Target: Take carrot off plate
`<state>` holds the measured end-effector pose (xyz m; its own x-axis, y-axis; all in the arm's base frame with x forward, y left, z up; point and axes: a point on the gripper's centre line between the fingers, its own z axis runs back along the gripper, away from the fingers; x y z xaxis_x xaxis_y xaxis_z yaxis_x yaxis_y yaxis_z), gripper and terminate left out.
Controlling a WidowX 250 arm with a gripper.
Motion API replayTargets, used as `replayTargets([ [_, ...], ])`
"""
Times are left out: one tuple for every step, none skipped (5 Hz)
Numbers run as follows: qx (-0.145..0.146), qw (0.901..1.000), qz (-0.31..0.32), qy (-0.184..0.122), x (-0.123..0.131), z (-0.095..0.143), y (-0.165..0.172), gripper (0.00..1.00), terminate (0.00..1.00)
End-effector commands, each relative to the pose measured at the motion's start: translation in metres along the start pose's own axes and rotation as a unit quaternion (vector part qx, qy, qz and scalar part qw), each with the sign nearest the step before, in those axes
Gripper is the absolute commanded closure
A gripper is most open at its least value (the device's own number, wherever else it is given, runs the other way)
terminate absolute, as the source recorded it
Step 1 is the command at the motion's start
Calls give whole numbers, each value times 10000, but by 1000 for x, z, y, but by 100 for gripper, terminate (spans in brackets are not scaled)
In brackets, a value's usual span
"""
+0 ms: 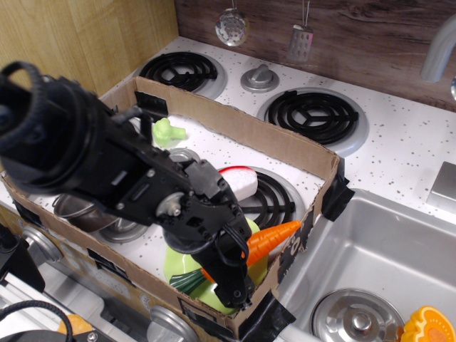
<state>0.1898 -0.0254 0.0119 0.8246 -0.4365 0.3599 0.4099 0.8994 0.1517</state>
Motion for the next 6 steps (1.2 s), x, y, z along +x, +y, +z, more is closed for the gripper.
replayTargets([
  [-104,9999,36,33,11,8,6,100,0],
  [-319,9993,88,165,14,19,11,100,0],
  [-589,9973,108,433,24,41,30,100,0],
  [-499,9953,-128,821,30,65,60,100,0],
  [-349,9918,-432,1149,34,81,95,100,0],
  [-176,9886,-542,1395,36,85,133,100,0],
])
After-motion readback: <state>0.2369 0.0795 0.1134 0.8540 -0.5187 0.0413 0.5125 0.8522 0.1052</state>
